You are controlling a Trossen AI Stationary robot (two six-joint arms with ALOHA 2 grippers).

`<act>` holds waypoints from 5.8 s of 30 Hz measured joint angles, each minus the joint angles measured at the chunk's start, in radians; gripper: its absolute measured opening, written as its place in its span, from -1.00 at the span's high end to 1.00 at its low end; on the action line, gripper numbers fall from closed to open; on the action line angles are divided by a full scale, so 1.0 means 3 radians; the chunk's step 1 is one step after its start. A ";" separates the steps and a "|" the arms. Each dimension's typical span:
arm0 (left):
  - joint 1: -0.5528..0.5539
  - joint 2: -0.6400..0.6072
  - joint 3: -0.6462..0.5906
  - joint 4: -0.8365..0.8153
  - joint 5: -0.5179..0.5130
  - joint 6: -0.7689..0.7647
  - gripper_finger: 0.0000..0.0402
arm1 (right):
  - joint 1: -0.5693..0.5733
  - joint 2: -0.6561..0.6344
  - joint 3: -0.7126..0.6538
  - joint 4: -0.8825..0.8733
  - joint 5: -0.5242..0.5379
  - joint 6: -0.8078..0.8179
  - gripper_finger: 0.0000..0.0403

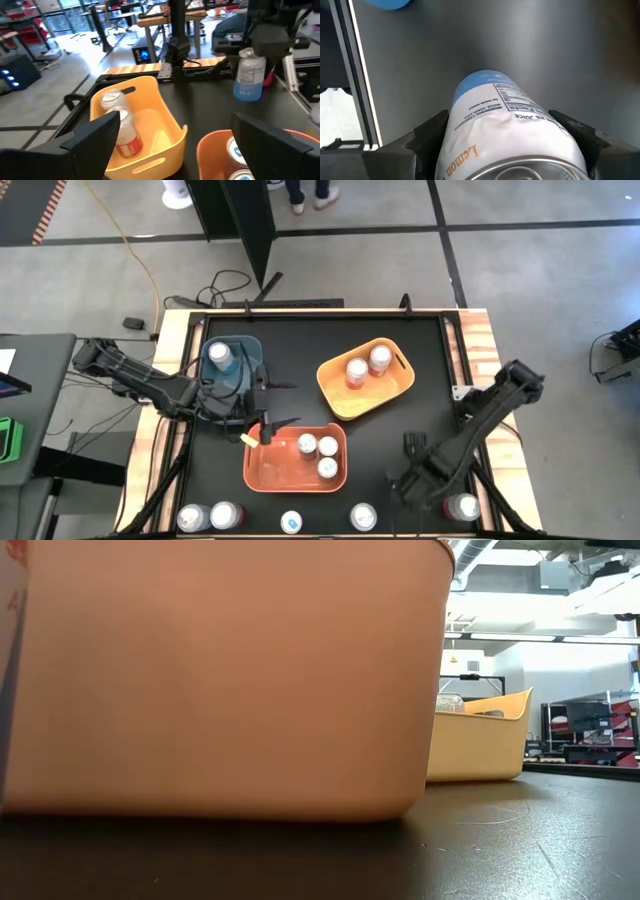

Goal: Sort soda cans
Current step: Put the blue soda can into the blue bin

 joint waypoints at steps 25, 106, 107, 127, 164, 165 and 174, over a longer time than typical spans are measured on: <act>0.0001 -0.0618 0.0000 -0.0605 -0.0565 -0.0100 -0.87 | -0.2155 0.0283 0.2039 -0.0018 0.0022 -0.3218 -0.55; 0.1090 0.0145 -0.0413 0.0697 0.0255 0.0084 -0.43 | -0.2533 0.0640 0.3080 0.0617 -0.0263 -0.4420 -0.75; 0.1103 0.0040 -0.0477 0.0741 0.0188 0.0084 -0.43 | -0.2534 0.0621 0.3080 0.0618 -0.0263 -0.4397 -0.75; 0.1162 -0.1385 -0.1795 0.1155 -0.0032 0.0098 -0.43 | -0.3070 0.0668 0.2331 0.1562 -0.1040 -0.3896 -0.68; 0.1166 -0.1567 -0.1763 0.3945 0.0701 -0.0536 -0.43 | -0.2365 0.0926 0.1468 0.4866 0.0071 -0.4788 -0.79; 0.1166 -0.1538 -0.1720 0.3911 0.0747 -0.0548 -0.43 | -0.2336 0.0952 0.1467 0.4893 0.0156 -0.4896 -0.79; 0.1161 -0.1471 -0.1453 0.3199 0.0878 -0.0220 -0.43 | -0.2387 0.1234 0.1472 0.5279 0.0552 -0.4821 -0.79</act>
